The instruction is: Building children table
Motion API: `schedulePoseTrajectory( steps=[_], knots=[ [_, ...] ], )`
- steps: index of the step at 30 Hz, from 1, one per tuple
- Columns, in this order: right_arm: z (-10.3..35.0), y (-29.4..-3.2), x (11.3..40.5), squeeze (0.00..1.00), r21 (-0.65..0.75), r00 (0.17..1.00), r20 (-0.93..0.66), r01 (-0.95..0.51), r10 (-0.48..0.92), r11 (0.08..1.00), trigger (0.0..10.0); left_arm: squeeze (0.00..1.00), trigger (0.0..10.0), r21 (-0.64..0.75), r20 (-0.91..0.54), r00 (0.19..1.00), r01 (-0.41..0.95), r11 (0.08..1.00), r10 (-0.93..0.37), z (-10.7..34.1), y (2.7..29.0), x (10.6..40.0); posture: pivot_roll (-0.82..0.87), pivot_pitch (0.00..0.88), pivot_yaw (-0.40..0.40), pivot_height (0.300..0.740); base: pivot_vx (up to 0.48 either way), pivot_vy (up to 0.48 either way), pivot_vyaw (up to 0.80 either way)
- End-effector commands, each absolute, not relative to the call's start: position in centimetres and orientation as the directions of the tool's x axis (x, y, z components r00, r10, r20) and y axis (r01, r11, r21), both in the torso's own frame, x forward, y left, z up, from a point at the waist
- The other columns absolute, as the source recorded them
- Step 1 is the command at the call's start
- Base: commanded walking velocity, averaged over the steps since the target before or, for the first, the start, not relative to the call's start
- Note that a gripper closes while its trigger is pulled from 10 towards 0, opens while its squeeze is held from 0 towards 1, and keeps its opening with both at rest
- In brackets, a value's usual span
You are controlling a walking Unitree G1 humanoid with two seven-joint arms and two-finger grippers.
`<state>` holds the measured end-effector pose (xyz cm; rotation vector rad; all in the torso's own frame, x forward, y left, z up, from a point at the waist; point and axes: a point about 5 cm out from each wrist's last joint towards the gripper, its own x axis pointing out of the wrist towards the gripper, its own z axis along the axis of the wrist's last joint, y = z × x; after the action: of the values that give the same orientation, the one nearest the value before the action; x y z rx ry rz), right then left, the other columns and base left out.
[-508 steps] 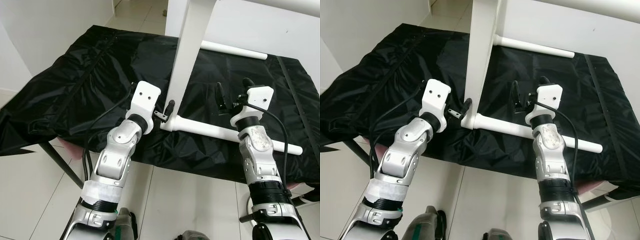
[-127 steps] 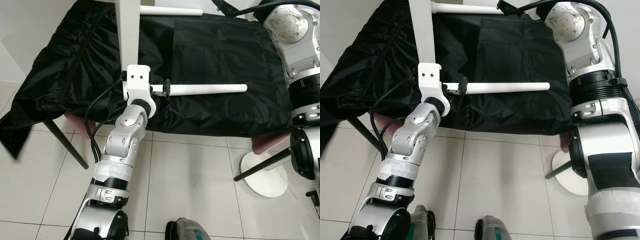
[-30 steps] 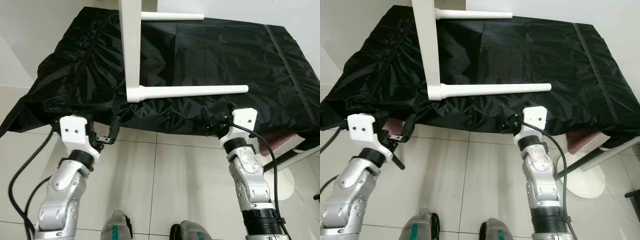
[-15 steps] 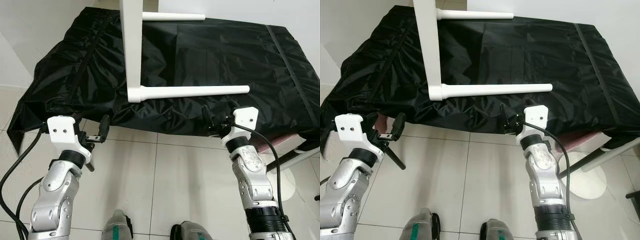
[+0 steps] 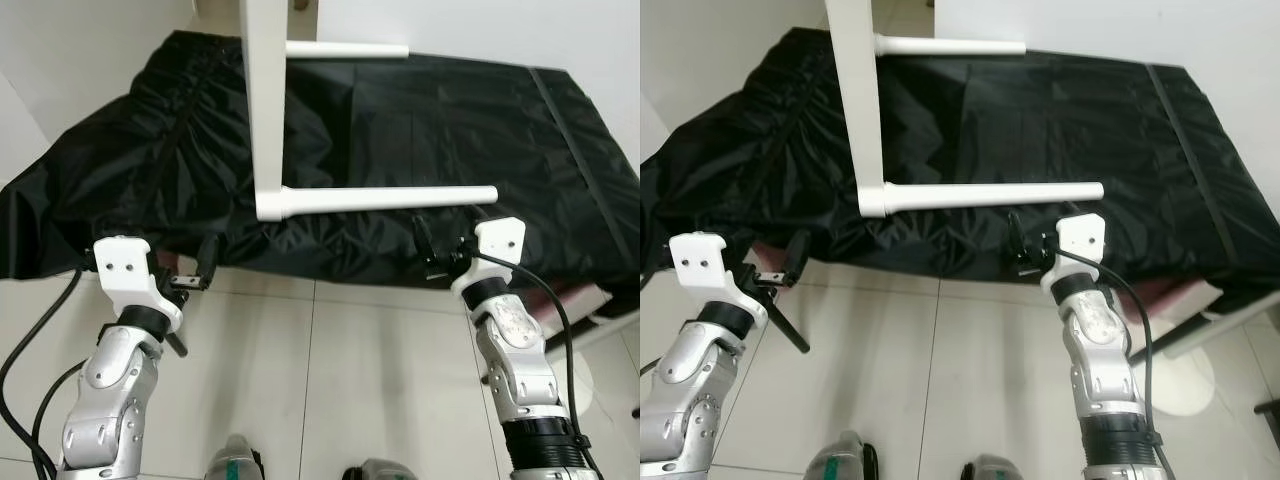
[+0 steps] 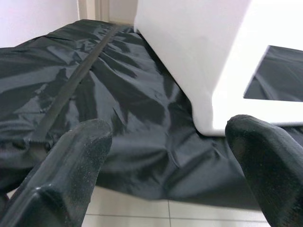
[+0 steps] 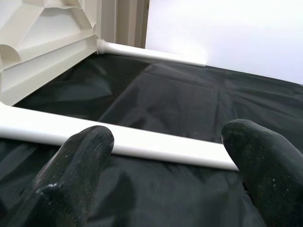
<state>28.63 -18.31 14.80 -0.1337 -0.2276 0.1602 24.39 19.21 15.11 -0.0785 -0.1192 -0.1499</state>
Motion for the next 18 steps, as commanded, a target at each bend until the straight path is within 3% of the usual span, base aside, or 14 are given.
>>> schedulePoseTrajectory(
  steps=[1,13,18],
  knots=[
    [14.9,-18.42,28.79,0.0,-0.158,0.959,0.218,-0.15,0.182,0.976,10.0,0.0,10.0,-0.068,0.116,0.979,0.175,0.982,-0.167,14.72,19.1,24.24,0.08,0.043,-0.05,0.74,0.33,0.0,0.0],
    [14.75,-18.54,28.94,0.0,-0.174,0.957,0.209,-0.163,0.199,0.971,10.0,0.0,10.0,-0.074,0.124,0.981,0.161,0.984,-0.151,14.68,19.14,23.92,0.08,0.042,-0.062,0.74,0.307,0.0,0.0],
    [14.75,-18.62,29.03,0.0,-0.183,0.956,0.208,-0.168,0.206,0.969,10.0,0.0,10.0,-0.075,0.129,0.984,0.13,0.989,-0.12,14.55,19.25,23.75,0.09,0.043,-0.064,0.74,0.0,0.0,0.0]
  ],
)
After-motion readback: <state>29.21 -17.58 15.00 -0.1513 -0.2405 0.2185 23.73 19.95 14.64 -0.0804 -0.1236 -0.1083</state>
